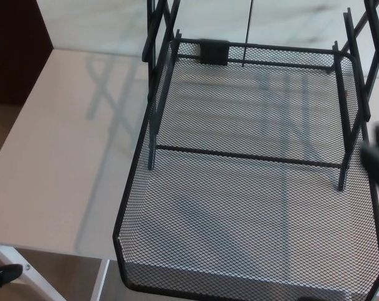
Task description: The robot walk towards a table in front and then pushes a layer of a file tray back to its original position using its right hand
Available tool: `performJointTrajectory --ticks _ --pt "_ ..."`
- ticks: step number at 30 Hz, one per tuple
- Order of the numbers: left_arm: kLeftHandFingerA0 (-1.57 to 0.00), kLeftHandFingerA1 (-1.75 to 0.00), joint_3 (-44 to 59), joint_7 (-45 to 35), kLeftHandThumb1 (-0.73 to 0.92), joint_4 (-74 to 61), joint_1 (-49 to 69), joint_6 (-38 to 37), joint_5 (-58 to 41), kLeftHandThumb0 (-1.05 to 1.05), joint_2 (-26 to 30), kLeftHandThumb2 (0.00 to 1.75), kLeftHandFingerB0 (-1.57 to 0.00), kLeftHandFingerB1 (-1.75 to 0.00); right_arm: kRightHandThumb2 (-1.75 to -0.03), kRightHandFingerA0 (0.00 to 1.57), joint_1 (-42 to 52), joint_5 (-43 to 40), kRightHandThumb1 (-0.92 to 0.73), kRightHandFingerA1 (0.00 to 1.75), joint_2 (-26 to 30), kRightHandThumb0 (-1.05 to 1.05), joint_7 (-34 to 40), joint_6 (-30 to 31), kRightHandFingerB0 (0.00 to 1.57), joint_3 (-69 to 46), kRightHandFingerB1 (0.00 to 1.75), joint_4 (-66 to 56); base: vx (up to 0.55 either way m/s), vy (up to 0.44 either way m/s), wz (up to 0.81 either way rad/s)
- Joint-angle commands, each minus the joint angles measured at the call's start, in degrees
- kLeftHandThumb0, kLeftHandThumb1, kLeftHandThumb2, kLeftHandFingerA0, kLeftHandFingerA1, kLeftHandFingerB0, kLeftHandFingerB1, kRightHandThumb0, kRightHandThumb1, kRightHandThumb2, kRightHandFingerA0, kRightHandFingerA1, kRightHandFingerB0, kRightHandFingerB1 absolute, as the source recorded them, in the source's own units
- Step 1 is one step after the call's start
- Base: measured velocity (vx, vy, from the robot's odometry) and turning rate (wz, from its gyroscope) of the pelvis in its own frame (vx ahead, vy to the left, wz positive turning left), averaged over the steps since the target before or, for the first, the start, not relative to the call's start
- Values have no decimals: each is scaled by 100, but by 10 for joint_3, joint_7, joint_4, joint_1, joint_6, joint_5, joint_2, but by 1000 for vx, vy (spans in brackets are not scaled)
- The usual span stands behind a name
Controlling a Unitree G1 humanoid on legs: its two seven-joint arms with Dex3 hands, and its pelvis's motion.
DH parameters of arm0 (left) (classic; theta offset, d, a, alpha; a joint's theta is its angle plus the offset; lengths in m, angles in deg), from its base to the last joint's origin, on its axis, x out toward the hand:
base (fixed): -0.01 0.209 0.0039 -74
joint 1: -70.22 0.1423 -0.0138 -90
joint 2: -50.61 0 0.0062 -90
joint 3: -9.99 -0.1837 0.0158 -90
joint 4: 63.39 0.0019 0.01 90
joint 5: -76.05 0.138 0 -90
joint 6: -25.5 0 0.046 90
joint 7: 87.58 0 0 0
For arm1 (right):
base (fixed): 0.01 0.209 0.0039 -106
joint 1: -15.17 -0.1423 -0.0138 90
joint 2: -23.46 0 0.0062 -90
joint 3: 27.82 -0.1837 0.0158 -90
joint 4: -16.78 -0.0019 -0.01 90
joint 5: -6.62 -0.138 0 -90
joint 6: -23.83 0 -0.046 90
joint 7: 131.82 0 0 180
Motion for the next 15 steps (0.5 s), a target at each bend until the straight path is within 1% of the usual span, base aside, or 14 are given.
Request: performJointTrajectory --ticks 1,4,5,6,7,8,11,15 --pt "-66 -45 -3 -2 55 -10 0 14 7 -14 20 56 -46 -39 -66 0 2 168 -27 34 23 -62 15 -54 7 37 43 60 0 0 0" --pt "-66 -45 -4 -1 55 -11 -1 13 7 -14 21 56 -46 -39 -66 0 0 176 -27 34 25 -62 24 -52 7 40 43 65 0 0 0" --pt "-66 -45 -5 -1 56 -11 -3 15 7 -13 21 56 -46 -39 -63 1 -4 194 -27 34 26 -60 29 -49 9 42 41 75 0 0 0" --pt "-65 -45 -5 -1 56 -15 -4 20 6 -13 21 56 -45 -39 -60 2 -14 230 -25 36 26 -57 40 -41 11 47 40 97 0 0 0" --pt "-65 -45 -5 -1 56 -21 -2 25 4 -13 21 56 -45 -39 -60 2 -18 245 -25 36 25 -57 47 -38 11 52 40 107 0 0 0" --pt "-67 -45 -6 1 56 -25 -1 28 6 -13 21 56 -45 -39 -59 1 -22 258 -22 34 27 -51 49 -31 9 57 38 115 0 0 0" --pt "-66 -45 -11 6 57 -24 -6 31 12 -14 22 56 -46 -39 -56 2 -38 296 -21 38 30 -51 63 -13 9 69 38 143 0 0 0" --pt "-66 -45 -12 5 57 -20 -10 29 14 -14 24 56 -45 -39 -53 3 -50 329 -20 43 33 -51 86 -4 9 87 38 170 0 0 0"
